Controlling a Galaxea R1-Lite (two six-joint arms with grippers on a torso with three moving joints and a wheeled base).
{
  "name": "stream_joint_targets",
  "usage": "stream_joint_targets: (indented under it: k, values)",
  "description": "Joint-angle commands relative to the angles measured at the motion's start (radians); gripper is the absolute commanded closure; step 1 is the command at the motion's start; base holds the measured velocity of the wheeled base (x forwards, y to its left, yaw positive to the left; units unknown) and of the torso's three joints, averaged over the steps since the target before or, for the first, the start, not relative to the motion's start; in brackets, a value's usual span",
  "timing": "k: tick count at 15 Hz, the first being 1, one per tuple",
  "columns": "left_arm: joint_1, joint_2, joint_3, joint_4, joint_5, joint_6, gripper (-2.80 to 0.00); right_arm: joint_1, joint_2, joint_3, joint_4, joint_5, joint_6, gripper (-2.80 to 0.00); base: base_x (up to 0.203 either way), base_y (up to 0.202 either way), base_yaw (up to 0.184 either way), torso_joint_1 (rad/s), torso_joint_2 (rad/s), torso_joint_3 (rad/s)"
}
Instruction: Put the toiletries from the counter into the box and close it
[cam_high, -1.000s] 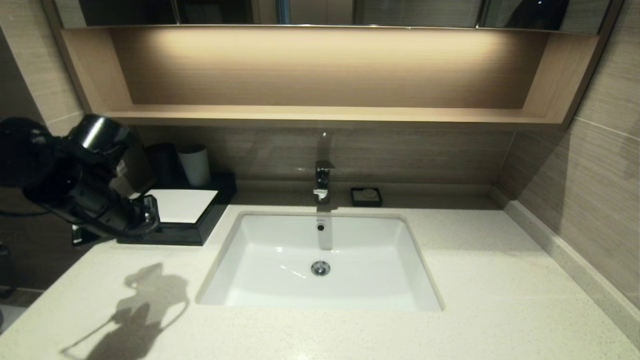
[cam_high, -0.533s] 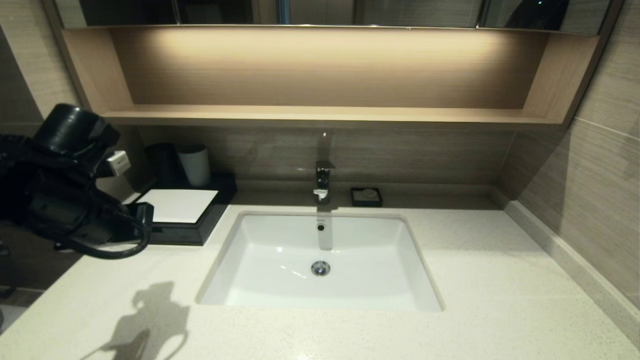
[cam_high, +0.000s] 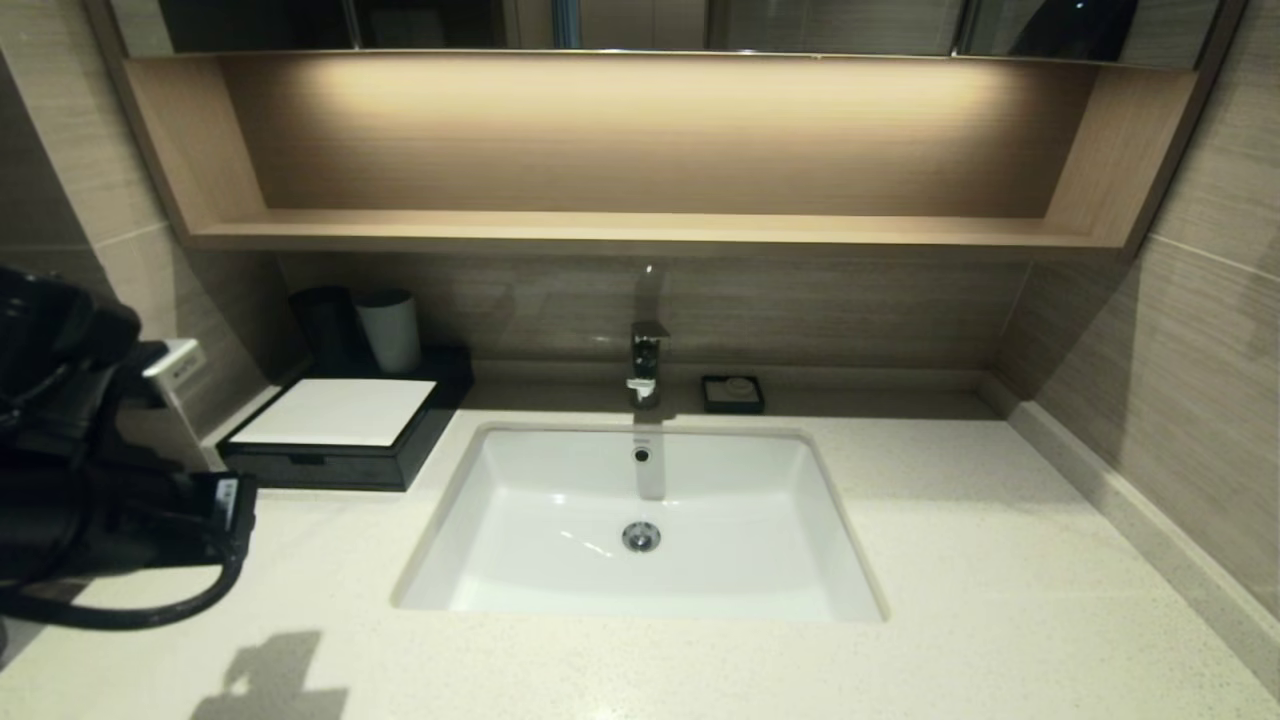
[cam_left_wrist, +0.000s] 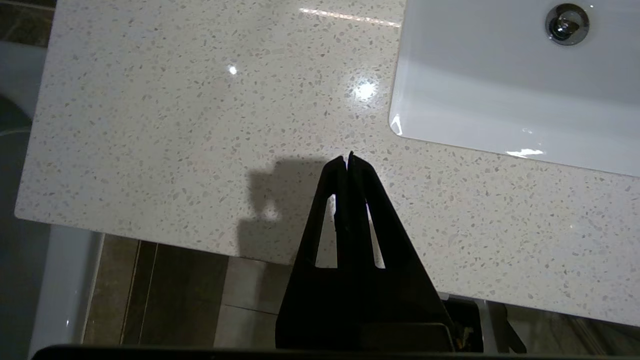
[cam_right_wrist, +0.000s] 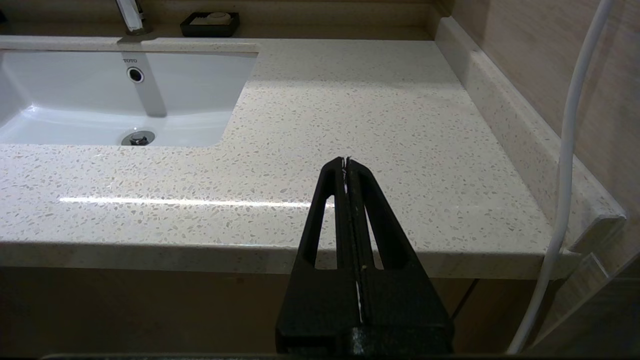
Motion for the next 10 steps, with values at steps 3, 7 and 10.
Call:
stream_joint_targets:
  k: [3,7,10]
  values:
    - [0.001,-0.14,0.114,-0.069,0.136,-0.002,0.0,0.0,-0.002,0.002,-0.001,0.0,0.001,0.0,0.0,0.0,0.0,0.0,0.0,0.0]
    - [0.002,-0.257,0.197,-0.136,0.212,-0.013,0.0,0.0,-0.002,0.001,-0.001,0.0,0.0,0.0,0.0,0.0,0.0,0.0,0.0,0.0]
    - [0.005,-0.378,0.278,-0.137,0.241,-0.025,0.0,0.0,-0.002,0.002,-0.001,0.0,0.001,0.0,0.0,0.0,0.0,0.0,0.0,0.0]
